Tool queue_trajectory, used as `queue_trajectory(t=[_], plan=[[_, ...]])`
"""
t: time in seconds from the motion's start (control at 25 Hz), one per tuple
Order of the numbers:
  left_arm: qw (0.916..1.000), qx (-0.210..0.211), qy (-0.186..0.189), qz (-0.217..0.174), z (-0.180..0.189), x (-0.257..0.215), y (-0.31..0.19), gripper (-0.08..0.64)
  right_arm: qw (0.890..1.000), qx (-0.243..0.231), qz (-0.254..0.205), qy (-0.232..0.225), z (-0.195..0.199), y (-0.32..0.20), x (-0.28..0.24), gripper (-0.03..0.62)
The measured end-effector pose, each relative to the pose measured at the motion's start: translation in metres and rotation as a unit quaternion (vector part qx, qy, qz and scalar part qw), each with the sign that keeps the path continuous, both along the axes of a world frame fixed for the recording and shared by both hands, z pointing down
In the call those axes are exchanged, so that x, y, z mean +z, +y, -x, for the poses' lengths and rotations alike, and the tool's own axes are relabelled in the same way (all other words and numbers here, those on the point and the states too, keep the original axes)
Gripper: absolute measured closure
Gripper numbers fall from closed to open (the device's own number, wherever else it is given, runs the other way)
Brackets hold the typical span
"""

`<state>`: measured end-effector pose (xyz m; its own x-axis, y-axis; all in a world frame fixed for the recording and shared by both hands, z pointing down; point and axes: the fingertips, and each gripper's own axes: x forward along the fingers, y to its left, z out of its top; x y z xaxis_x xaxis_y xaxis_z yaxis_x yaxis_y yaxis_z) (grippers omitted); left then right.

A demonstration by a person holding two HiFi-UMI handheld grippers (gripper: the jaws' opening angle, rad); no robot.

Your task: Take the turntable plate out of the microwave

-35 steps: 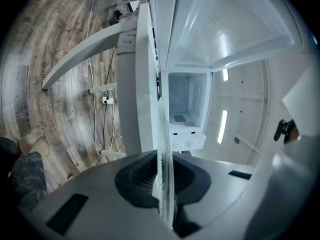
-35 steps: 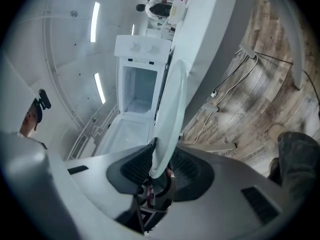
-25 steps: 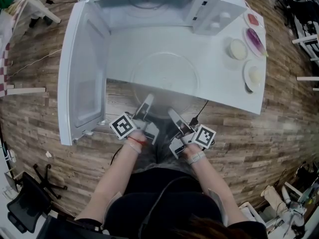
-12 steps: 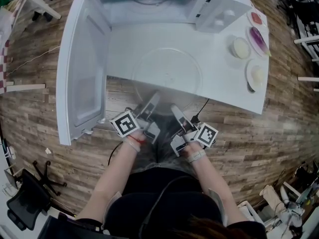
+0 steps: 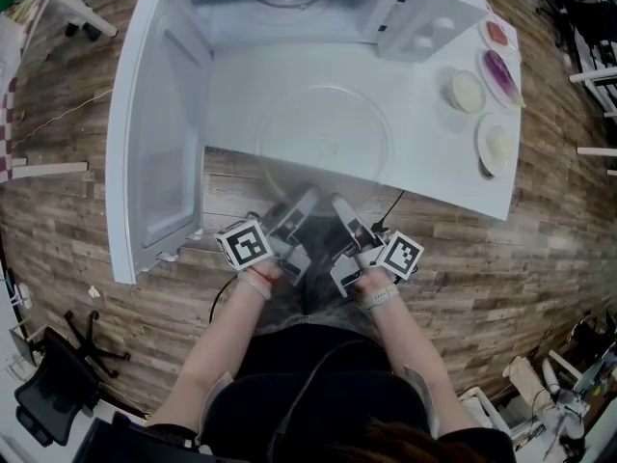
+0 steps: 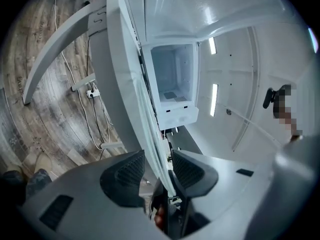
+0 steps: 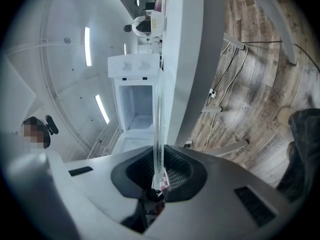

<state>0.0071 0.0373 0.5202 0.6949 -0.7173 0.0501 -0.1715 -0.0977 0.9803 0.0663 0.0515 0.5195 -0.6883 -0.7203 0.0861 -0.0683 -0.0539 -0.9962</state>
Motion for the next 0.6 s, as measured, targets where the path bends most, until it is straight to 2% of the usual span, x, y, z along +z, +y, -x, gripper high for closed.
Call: queue_trajectory(t=[0.2, 0.28, 0.48, 0.6], plan=[[0.9977, 0.059, -0.029, -0.016, -0.019, -0.002, 0.006, 0.396, 1.0, 0.006, -0.005, 0.0, -0.003, -0.009, 0.0, 0.546], [0.9969, 0.069, -0.033, -0.016, -0.024, -0.003, 0.008, 0.396, 1.0, 0.009, -0.005, -0.001, -0.004, -0.012, 0.0, 0.546], [0.9966, 0.082, -0.006, -0.008, -0.029, -0.005, 0.009, 0.397, 1.0, 0.015, -0.002, -0.006, -0.007, -0.02, 0.0, 0.546], [0.997, 0.074, 0.018, -0.008, -0.029, -0.005, 0.007, 0.404, 1.0, 0.016, -0.003, -0.006, -0.009, -0.024, 0.001, 0.546]])
